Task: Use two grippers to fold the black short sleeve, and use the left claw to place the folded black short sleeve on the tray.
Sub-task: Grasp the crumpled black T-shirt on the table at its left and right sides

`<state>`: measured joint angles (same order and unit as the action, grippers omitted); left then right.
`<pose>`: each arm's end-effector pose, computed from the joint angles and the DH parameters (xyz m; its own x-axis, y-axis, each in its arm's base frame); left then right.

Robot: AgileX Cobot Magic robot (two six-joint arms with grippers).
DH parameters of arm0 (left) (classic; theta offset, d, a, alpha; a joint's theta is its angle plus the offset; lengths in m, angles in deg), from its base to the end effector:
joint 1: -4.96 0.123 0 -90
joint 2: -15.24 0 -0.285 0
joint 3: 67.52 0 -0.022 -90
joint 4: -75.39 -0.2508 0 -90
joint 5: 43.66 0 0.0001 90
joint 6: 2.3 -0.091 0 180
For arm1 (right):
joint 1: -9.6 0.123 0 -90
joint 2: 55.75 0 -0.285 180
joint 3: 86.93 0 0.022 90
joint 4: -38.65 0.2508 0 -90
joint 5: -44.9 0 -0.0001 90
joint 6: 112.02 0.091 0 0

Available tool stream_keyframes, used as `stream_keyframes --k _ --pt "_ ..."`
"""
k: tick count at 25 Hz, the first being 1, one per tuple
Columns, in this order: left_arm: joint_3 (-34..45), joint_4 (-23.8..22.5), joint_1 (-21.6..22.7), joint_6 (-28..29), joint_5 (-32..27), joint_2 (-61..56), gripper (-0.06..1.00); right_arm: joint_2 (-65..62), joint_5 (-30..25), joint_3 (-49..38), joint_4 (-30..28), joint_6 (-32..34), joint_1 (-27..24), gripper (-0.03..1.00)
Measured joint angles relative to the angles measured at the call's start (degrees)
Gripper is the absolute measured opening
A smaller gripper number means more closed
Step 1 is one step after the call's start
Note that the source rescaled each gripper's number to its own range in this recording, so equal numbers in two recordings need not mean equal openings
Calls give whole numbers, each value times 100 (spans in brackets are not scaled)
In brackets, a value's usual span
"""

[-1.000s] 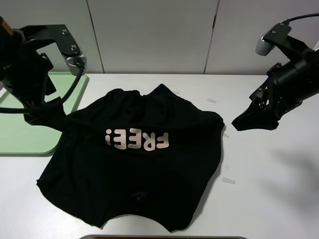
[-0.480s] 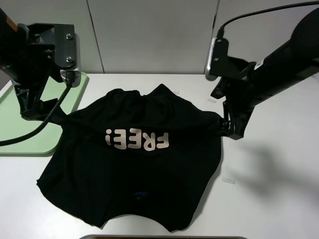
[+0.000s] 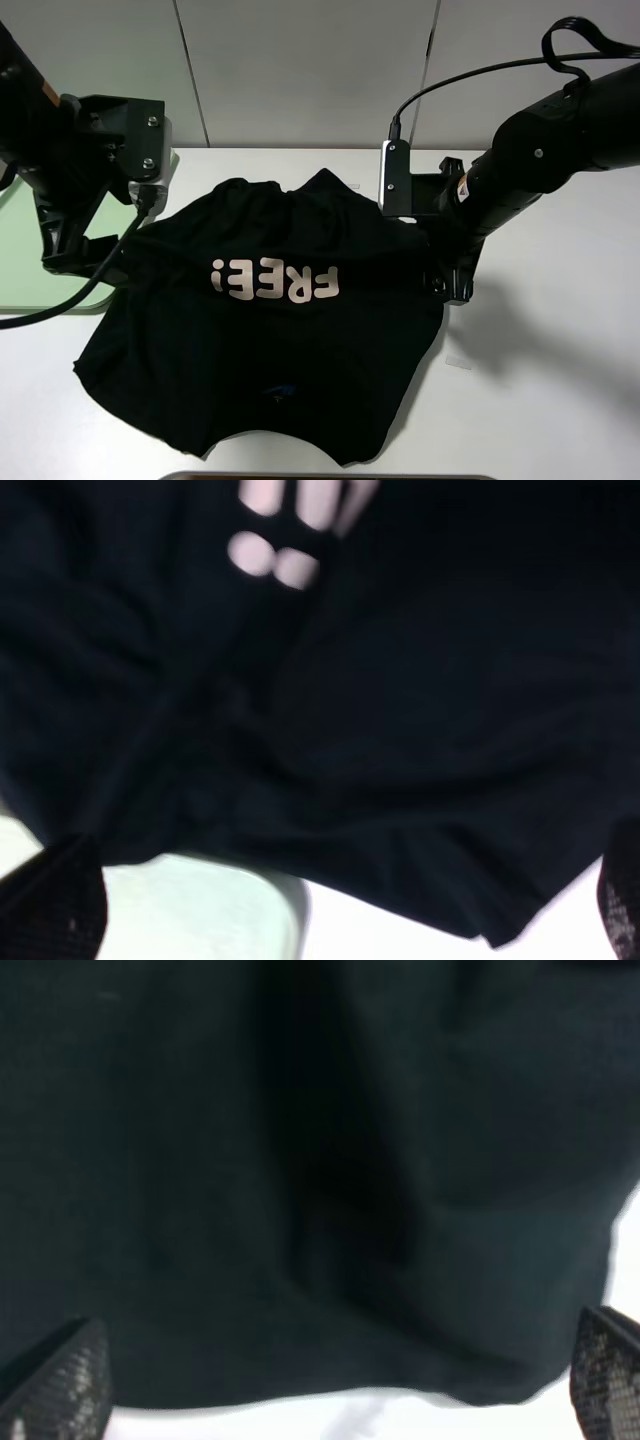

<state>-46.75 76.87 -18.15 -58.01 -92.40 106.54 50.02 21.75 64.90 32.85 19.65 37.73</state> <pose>0.2541 -0.1103 0.2481 -0.1763 0.9628 -0.2048 0.9392 0.2269 0.2579 0.2740 0.1424 0.1554 -0.1124 -0.9729 -0.2022 -0.9249 0.1769 -0.3366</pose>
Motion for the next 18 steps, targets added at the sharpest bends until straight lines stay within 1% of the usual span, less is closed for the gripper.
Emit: stream_keyframes --k 5,10,15,18 --pt "48 -70 0 -75 -61 0 98 55 691 0 -814 866 0 100" --pt "48 -70 -1 -96 4 0 98 440 902 0 -960 912 0 100" --pt "48 -70 -1 -225 55 0 98 881 961 6 -1042 914 0 100" --pt "48 -70 -1 -313 124 0 98 1122 1075 6 -1241 918 0 100"
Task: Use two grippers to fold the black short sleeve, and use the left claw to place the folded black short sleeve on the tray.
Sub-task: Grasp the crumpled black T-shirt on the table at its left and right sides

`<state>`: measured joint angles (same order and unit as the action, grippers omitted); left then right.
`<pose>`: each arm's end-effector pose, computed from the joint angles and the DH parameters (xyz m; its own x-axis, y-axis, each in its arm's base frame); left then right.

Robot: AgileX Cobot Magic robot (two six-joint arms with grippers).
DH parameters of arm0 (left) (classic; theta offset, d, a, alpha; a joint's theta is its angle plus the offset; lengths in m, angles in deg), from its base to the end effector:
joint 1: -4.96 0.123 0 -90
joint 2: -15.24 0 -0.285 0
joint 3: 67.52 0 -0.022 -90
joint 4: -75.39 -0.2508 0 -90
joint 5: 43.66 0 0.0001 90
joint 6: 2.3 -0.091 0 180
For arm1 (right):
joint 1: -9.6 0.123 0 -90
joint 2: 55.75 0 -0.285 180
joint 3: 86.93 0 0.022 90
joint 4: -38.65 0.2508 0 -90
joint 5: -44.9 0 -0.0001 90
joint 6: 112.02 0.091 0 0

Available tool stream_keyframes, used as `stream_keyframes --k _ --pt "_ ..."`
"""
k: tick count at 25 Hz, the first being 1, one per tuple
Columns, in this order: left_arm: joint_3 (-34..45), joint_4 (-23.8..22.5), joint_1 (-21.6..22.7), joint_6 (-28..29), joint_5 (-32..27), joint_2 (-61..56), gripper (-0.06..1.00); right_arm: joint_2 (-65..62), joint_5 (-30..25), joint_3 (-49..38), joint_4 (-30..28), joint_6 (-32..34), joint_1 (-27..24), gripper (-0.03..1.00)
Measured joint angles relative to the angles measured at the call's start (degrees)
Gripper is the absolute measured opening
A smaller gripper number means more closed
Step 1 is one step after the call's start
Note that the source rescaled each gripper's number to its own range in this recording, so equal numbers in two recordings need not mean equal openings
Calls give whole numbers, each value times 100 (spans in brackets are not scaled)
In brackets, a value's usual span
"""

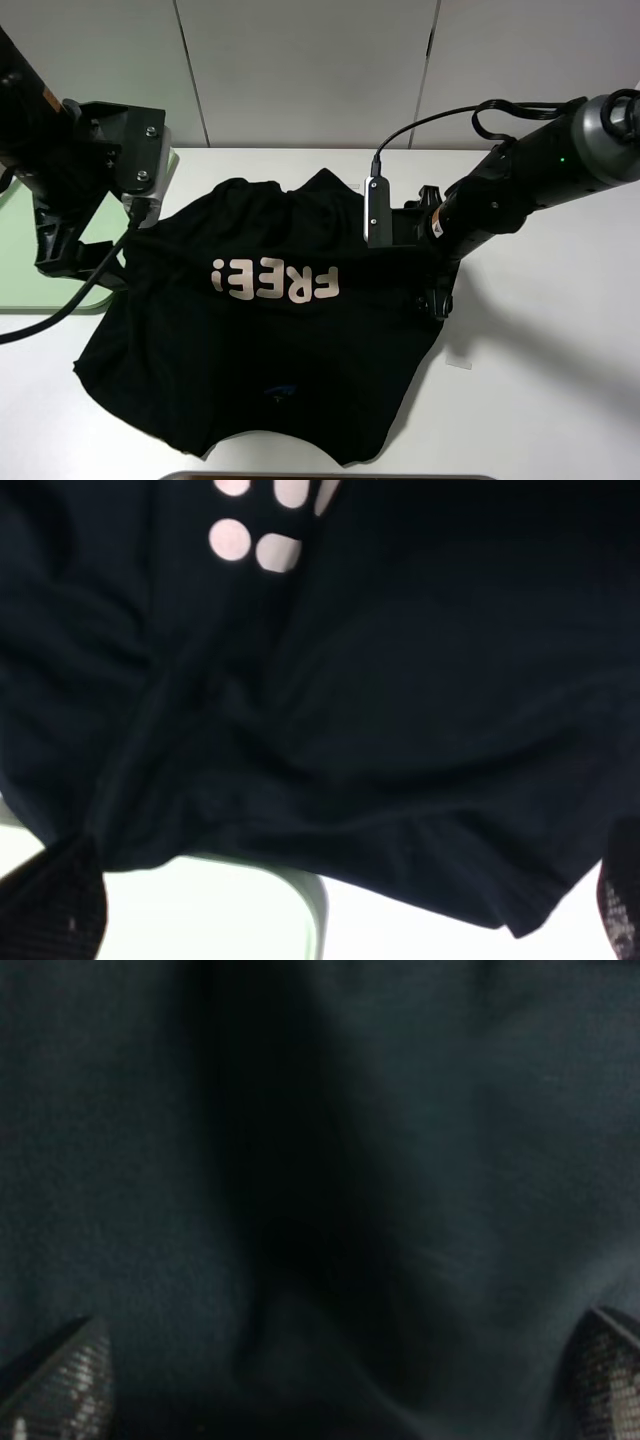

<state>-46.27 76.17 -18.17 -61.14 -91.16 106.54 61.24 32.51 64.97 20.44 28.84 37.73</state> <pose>0.2548 -0.1098 0.2465 -0.1171 0.9753 -0.1873 0.9435 0.1681 0.2854 0.2908 0.1485 0.1003 -0.0674 -0.9844 -0.1625 -0.9237 0.1231 -0.3628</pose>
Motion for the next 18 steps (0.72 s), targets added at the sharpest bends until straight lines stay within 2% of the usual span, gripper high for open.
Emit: stream_keyframes --k 3,4,7,11,12,18 --pt "0 0 0 -57 183 0 98 36 126 0 -121 13 0 100" --pt "0 0 0 -81 226 0 98 40 164 0 -172 13 0 96" --pt "0 0 0 -119 304 0 98 66 267 0 -289 17 0 52" --pt "0 0 0 -123 426 0 98 66 152 0 -433 17 0 4" --pt "0 0 0 -123 462 0 98 66 76 0 -473 19 0 0" --pt "0 0 0 -303 793 20 97 66 -407 0 -706 63 0 0"
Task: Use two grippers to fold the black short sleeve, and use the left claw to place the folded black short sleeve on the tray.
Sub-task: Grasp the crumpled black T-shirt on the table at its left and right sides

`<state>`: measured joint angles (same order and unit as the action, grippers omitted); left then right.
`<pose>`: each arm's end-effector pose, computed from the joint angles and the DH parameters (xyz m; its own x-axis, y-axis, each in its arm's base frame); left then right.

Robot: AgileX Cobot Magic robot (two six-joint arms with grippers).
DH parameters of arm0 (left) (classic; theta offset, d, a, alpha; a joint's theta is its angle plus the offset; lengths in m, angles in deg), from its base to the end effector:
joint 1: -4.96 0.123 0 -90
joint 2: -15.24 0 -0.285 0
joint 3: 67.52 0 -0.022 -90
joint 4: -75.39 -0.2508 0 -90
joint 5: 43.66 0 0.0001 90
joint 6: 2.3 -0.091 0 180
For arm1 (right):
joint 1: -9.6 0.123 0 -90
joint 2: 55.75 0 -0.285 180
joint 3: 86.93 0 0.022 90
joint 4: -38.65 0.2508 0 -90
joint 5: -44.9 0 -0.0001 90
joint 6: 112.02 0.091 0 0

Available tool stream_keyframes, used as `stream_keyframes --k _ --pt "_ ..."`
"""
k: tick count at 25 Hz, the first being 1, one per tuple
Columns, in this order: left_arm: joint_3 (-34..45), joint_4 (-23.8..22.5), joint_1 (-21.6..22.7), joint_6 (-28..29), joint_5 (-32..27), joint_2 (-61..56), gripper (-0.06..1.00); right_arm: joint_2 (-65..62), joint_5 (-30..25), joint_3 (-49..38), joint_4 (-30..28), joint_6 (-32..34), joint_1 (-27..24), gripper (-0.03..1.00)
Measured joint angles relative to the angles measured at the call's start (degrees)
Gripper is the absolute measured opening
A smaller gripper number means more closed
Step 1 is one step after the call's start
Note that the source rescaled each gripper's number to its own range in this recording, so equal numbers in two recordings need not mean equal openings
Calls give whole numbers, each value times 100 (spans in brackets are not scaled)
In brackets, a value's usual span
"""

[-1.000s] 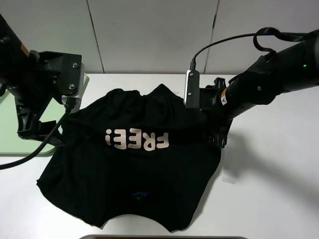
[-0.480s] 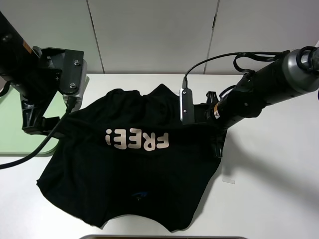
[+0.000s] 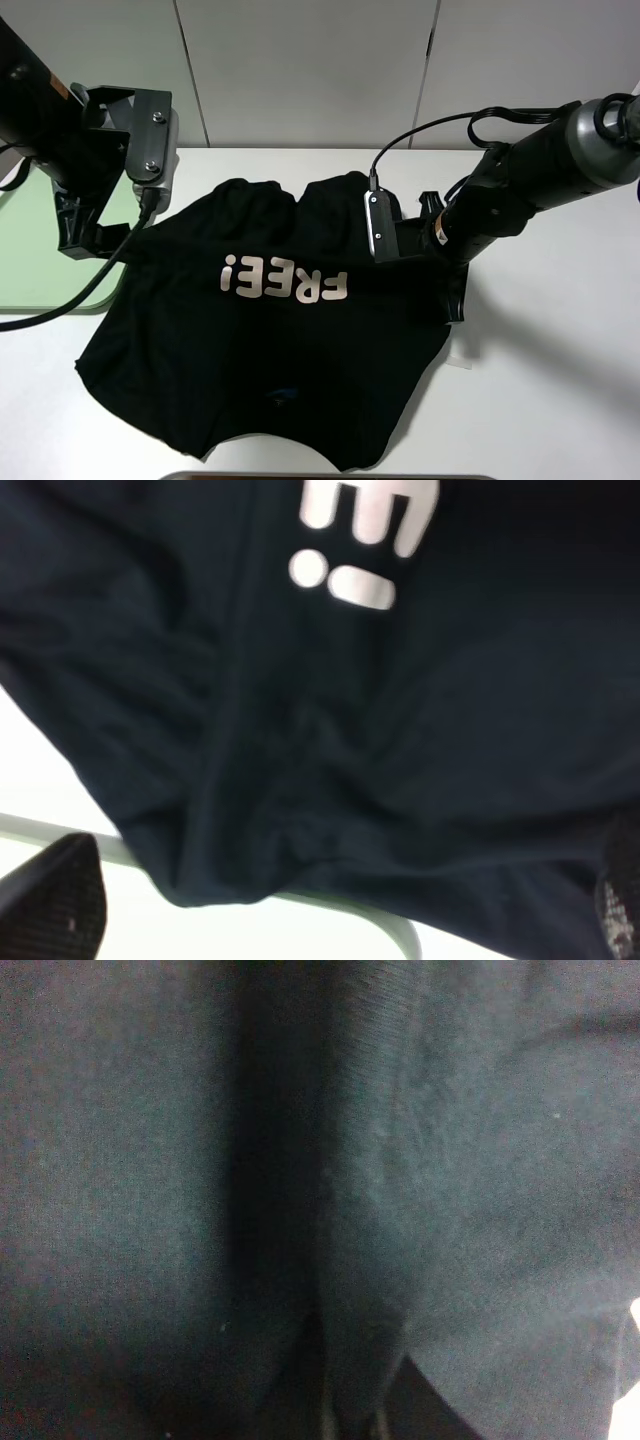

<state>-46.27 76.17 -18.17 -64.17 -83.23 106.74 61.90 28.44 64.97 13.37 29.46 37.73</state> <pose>0.2659 -0.1144 0.2506 -0.0438 0.9722 -0.2301 0.9047 0.1363 0.4037 0.2886 0.1418 0.0952 0.0058 -0.9988 -0.0489 -0.9381 0.0115 -0.3461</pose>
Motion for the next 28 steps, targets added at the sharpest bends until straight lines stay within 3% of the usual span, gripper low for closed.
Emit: stream_keyframes --k 8,14,19,24,28 --pt "0 0 0 -51 464 930 95 0 -824 0 -750 415 5 0" --pt "0 -29 0 -162 1097 1791 95 0 -848 0 -916 649 5 0" --pt "0 -40 0 135 1685 2157 89 0 -848 0 -930 661 5 0" --pt "-183 -40 77 499 1684 2257 82 0 -848 0 -930 791 5 0" --pt "-746 -40 315 865 1301 2257 81 0 -843 0 -912 810 5 0"
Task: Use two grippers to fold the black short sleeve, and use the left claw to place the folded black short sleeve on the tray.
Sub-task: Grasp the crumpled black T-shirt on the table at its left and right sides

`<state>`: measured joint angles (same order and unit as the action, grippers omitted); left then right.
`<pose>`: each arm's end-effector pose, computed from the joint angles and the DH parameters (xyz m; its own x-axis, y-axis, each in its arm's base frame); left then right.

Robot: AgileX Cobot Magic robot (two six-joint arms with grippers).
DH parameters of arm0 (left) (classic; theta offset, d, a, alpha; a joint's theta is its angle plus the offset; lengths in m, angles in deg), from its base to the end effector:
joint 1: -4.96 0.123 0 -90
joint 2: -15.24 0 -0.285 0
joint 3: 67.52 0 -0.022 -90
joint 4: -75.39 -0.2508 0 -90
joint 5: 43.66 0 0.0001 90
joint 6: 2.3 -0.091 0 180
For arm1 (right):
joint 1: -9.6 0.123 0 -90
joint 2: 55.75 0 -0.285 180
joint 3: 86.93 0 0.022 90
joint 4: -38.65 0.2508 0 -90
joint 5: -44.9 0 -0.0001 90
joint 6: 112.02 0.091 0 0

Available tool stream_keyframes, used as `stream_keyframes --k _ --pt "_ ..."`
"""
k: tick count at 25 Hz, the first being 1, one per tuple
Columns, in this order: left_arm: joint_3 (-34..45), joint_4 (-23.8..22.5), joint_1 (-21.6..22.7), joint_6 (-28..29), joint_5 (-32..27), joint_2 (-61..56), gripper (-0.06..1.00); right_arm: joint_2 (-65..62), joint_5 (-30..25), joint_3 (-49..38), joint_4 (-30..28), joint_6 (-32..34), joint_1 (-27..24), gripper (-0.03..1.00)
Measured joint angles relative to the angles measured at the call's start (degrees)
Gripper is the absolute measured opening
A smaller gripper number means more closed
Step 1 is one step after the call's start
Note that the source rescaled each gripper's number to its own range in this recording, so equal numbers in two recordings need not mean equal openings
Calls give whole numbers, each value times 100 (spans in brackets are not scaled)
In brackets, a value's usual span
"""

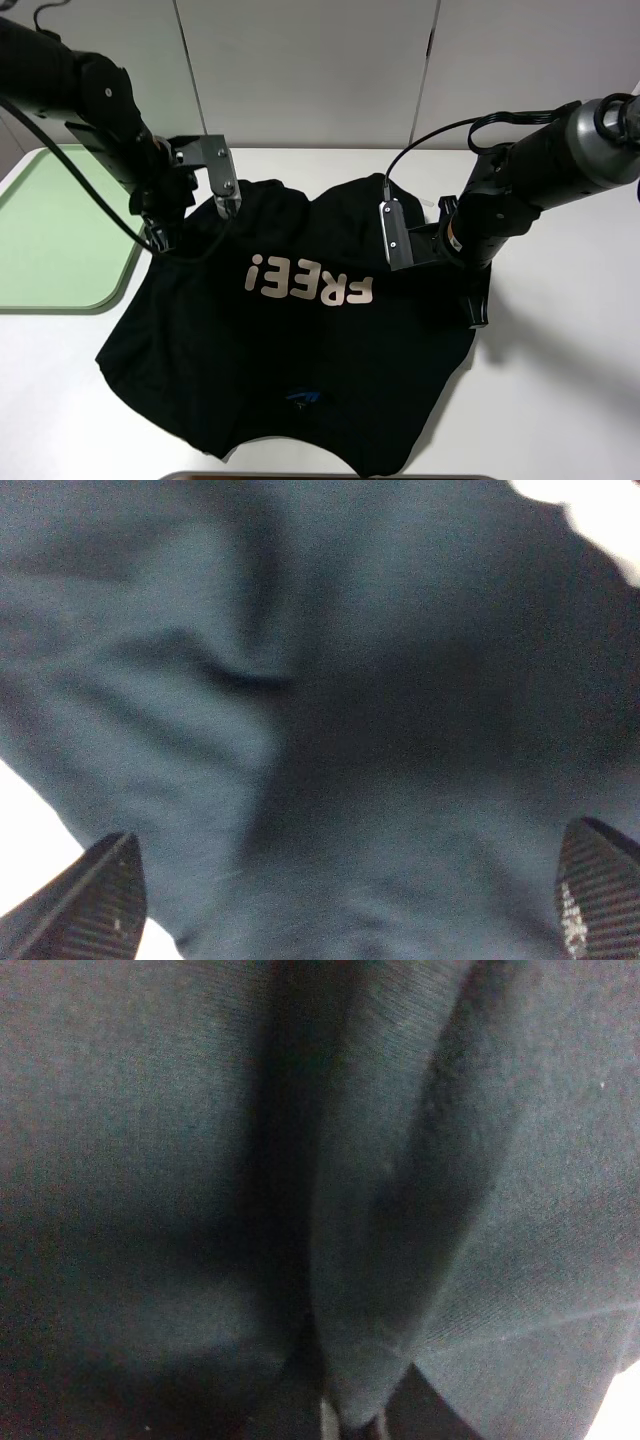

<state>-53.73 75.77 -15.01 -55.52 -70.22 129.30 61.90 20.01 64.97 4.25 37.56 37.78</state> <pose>0.3448 -0.1256 0.1646 -0.2383 0.9350 -0.2628 0.8827 0.3213 0.3428 0.2851 0.1281 0.0945 -0.0359 -0.9946 0.0977 -0.9503 0.0037 -0.3113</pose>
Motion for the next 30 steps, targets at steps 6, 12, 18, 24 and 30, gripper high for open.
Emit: stream_keyframes --k 6,12,18,24,30 --pt "-853 0 317 90 -1115 166 81 0 5 0 11 0 0 0" --pt "-1428 6 353 90 -1860 956 81 0 17 0 147 0 0 0" --pt "-1740 74 353 -31 -1872 1375 81 0 17 0 173 0 0 0" --pt "-1795 255 353 -116 -1846 1631 80 0 17 0 191 0 0 0" --pt "-1795 267 353 -118 -2090 1752 60 0 67 0 353 0 0 0"
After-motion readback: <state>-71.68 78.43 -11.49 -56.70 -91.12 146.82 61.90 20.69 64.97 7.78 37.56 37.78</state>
